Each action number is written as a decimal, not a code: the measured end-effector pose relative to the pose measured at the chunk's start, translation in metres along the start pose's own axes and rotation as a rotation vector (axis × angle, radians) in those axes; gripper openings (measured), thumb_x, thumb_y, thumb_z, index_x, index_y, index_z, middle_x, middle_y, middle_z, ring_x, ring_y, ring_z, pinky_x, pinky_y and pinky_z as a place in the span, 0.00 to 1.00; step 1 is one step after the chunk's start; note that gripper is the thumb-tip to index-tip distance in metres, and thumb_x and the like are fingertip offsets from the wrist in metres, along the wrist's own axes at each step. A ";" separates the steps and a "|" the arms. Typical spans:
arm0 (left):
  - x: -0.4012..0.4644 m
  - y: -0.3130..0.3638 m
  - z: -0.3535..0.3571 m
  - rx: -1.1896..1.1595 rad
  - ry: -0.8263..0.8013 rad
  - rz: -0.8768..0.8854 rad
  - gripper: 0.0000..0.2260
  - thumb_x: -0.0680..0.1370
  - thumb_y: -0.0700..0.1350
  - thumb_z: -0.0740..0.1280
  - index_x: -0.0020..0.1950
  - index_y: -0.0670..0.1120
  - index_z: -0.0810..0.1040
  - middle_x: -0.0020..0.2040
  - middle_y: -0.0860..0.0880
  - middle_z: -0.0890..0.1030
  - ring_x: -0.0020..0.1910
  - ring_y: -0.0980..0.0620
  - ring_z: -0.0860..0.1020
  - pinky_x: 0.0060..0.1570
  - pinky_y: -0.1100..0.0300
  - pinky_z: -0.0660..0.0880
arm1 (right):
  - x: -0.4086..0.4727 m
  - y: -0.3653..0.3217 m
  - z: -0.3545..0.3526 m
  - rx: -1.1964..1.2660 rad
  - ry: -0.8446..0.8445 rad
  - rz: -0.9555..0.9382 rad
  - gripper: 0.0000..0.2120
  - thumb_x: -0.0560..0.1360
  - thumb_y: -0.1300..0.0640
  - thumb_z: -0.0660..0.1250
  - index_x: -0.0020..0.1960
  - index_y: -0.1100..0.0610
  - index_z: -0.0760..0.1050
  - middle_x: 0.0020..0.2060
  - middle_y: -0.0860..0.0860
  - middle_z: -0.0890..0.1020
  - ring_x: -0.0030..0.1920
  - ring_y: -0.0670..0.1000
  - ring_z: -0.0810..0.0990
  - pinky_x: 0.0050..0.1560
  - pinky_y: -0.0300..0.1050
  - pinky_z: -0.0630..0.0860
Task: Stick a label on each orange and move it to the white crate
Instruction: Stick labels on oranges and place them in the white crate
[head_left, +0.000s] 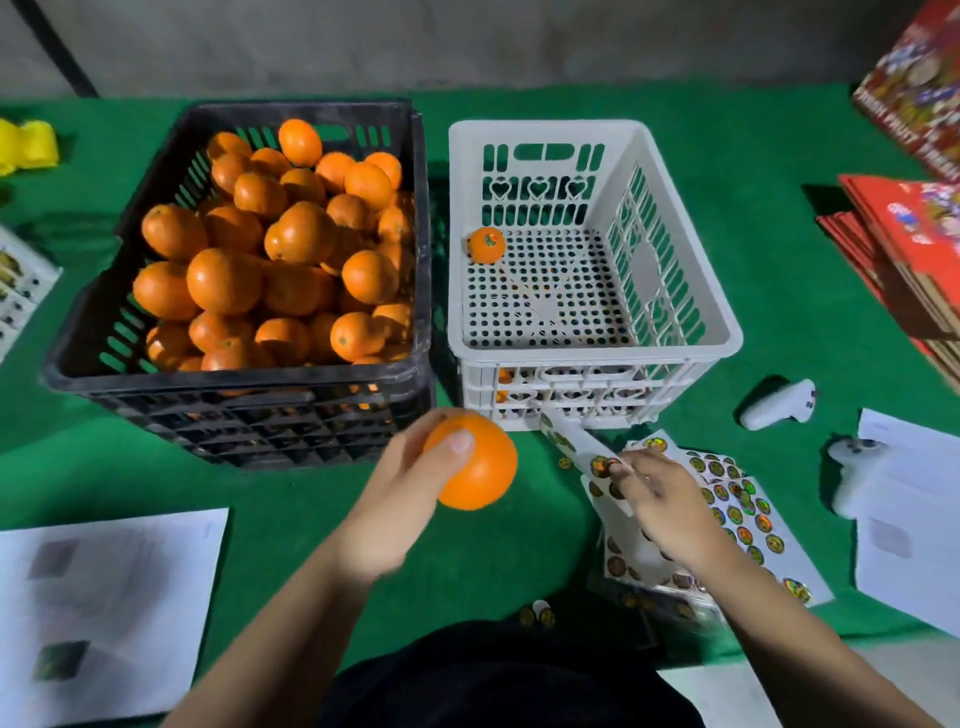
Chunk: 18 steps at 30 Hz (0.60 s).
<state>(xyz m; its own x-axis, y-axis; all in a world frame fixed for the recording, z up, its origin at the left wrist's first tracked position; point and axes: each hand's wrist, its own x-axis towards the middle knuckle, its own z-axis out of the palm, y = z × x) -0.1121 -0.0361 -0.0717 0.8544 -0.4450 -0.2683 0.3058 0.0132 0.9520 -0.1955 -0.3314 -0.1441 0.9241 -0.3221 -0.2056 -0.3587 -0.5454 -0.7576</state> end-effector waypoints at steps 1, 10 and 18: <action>0.000 -0.008 0.002 -0.035 0.021 -0.056 0.37 0.56 0.80 0.76 0.61 0.67 0.82 0.65 0.52 0.83 0.66 0.48 0.80 0.72 0.42 0.74 | -0.002 -0.008 -0.004 0.138 -0.027 0.025 0.18 0.84 0.61 0.66 0.42 0.43 0.84 0.34 0.43 0.79 0.36 0.47 0.78 0.37 0.36 0.73; 0.006 -0.029 0.013 -0.255 -0.067 -0.257 0.53 0.54 0.73 0.81 0.75 0.53 0.74 0.72 0.44 0.77 0.64 0.46 0.81 0.59 0.56 0.78 | -0.016 -0.054 -0.028 0.888 -0.254 0.122 0.11 0.80 0.59 0.71 0.60 0.50 0.85 0.44 0.50 0.87 0.35 0.47 0.82 0.32 0.38 0.75; 0.018 -0.032 0.012 -0.321 -0.067 -0.229 0.26 0.67 0.63 0.70 0.57 0.48 0.85 0.56 0.41 0.86 0.56 0.42 0.83 0.70 0.43 0.73 | -0.013 -0.058 -0.025 0.692 -0.243 0.054 0.15 0.82 0.68 0.66 0.54 0.52 0.86 0.45 0.51 0.87 0.41 0.42 0.82 0.41 0.32 0.76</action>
<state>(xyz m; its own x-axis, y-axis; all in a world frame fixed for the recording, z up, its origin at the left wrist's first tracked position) -0.1111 -0.0551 -0.1051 0.7226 -0.5264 -0.4481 0.6103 0.1812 0.7712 -0.1899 -0.3155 -0.0821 0.9396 -0.1098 -0.3241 -0.3132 0.1055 -0.9438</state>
